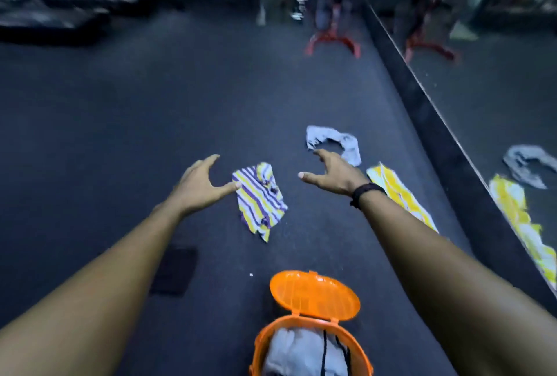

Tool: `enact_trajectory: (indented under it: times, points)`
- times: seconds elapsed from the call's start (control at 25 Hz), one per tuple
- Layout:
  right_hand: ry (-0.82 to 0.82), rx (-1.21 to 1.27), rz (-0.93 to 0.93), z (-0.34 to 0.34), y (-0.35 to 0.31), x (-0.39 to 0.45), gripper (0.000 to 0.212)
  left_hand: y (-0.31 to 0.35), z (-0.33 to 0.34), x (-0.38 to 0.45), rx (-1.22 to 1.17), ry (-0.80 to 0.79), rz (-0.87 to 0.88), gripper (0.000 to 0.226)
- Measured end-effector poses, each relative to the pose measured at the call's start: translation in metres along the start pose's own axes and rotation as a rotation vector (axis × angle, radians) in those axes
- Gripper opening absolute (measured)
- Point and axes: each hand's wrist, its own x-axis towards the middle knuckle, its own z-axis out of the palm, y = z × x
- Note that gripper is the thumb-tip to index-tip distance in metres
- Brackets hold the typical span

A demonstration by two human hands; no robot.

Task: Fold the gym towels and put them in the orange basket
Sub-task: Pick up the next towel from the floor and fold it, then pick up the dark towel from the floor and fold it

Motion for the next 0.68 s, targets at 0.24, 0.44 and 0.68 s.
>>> enact_trajectory:
  times: [0.24,0.44,0.68]
  points:
    - [0.059,-0.034,-0.308,-0.084,-0.204,0.004,0.089,-0.008,-0.206,-0.087,-0.044,0.281,-0.122,0.089]
    - [-0.007,-0.018,-0.524,-0.059,-0.349,-0.028,0.092,-0.062,-0.31,-0.202,-0.025,0.438,-0.274,0.086]
    - [-0.079,0.018,-0.655,-0.002,-0.471,-0.086,0.09,-0.144,-0.37,-0.327,-0.055,0.508,-0.439,0.089]
